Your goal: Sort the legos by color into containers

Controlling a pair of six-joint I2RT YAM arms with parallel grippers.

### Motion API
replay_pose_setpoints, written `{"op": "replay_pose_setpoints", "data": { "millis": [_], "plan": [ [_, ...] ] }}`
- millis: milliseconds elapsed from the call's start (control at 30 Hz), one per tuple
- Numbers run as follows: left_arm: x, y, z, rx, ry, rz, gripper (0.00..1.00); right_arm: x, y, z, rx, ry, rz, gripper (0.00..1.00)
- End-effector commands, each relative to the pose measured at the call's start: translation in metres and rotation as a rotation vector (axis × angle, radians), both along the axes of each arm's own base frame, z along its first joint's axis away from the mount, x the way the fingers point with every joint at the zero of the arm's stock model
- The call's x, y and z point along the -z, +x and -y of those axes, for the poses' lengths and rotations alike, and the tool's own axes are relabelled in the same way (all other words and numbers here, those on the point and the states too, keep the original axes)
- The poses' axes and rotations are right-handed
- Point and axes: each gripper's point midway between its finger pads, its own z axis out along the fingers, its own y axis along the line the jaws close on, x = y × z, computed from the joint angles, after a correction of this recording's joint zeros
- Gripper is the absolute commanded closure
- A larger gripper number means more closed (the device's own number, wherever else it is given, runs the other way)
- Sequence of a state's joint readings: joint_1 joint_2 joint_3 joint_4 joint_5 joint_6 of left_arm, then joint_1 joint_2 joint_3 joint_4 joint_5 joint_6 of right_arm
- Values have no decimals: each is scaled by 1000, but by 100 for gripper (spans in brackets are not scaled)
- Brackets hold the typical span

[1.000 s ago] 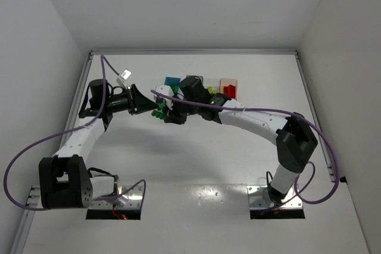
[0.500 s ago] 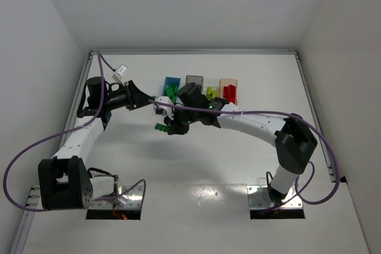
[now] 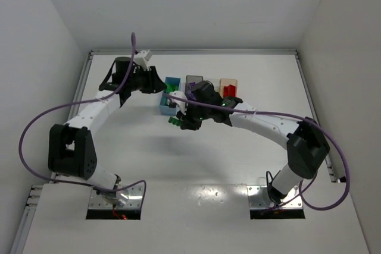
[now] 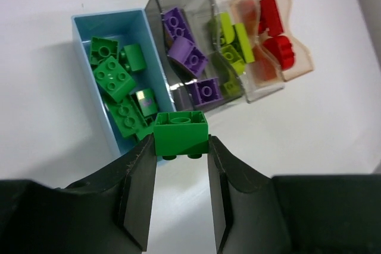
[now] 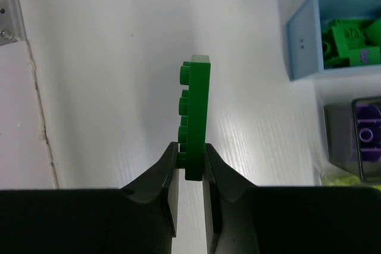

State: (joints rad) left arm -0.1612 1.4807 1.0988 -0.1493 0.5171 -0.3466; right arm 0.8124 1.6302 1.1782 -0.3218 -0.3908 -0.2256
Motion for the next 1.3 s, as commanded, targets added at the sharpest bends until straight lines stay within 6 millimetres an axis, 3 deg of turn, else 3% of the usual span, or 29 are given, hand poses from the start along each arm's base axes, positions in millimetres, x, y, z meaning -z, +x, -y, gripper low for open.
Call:
{"op": "replay_pose_setpoints", "data": {
  "millis": [0, 67, 200, 267, 500, 567, 667, 733, 767, 833, 867, 900, 967, 1000, 1033, 1067, 1100, 1233, 1267],
  "plan": [
    [9, 18, -5, -36, 101, 9, 80, -13, 12, 12, 65, 36, 12, 100],
    [11, 25, 0, -35, 110, 1, 79, -16, 20, 19, 100, 54, 3, 100],
    [35, 34, 5, -41, 155, -50, 71, -19, 24, 25, 125, 81, -29, 100],
    [34, 38, 9, -31, 170, -43, 67, -20, 30, 31, 143, 86, -32, 100],
    [51, 38, 23, 9, 201, -74, 45, -23, 38, 31, 160, 110, -43, 100],
    [47, 38, 23, 8, 198, -65, 42, -23, 41, 29, 160, 110, -43, 100],
    [20, 31, 23, 20, 180, -4, 39, -22, 54, 23, 183, 114, -61, 100],
    [7, 26, 11, -8, 172, 20, 39, -28, 63, 15, 194, 135, -59, 100],
    [-21, 21, 4, -26, 154, 92, 39, -24, 68, 11, 194, 135, -59, 100],
    [-33, 11, -15, -73, 138, 129, 38, -34, 78, 0, 203, 163, -69, 100],
    [-56, 1, -25, -103, 131, 188, 38, -22, 84, -5, 211, 148, -94, 100],
    [-51, -7, -32, -116, 134, 180, 38, -33, 95, -14, 213, 172, -79, 100],
    [-59, -15, -47, -156, 139, 190, 37, -28, 103, -24, 221, 176, -111, 100],
    [-61, -23, -52, -163, 160, 196, 37, -35, 116, -27, 236, 195, -103, 100],
    [-61, -26, -60, -176, 186, 196, 37, -18, 124, -29, 264, 184, -156, 100],
    [-59, -32, -66, -181, 200, 178, 37, -24, 130, -36, 258, 207, -160, 100],
    [-59, -37, -72, -182, 220, 188, 37, -8, 138, -36, 287, 199, -210, 100],
    [-53, -52, -83, -195, 254, 183, 37, -2, 161, -39, 320, 218, -234, 100],
    [-61, -55, -84, -194, 258, 215, 35, 5, 167, -36, 350, 219, -261, 100]
  ]
}}
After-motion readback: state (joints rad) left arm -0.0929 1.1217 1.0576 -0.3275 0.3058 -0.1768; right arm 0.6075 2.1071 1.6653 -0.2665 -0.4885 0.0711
